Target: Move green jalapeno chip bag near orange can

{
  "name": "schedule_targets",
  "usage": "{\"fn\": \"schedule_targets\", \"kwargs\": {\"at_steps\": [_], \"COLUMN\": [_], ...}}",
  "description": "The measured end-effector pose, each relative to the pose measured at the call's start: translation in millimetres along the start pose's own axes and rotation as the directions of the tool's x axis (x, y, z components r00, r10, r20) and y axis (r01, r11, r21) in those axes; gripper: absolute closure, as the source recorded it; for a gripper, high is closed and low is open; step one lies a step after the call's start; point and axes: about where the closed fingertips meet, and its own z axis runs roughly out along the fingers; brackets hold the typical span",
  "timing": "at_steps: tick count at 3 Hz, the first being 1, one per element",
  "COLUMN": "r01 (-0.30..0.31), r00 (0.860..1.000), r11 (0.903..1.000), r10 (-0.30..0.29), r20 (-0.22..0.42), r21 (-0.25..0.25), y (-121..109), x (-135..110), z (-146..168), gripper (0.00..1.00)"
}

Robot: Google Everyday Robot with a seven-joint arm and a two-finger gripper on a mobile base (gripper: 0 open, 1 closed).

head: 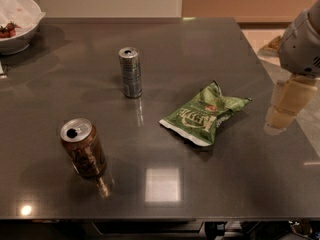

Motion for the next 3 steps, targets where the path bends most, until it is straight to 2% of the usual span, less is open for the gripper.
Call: {"fn": "schedule_targets", "kwargs": {"at_steps": [1, 3], "r01": [0.046, 0.140], "r00": [0.998, 0.986], "r11": [0.9986, 0.9886], "r10": [-0.045, -0.134], "r20": [0.033, 0.095], "r21": [-0.027, -0.055], "y": [-11.3, -29.6], "x": [0.7, -15.6], "z": [24.4, 76.6], "gripper": [0.00, 0.00]}}
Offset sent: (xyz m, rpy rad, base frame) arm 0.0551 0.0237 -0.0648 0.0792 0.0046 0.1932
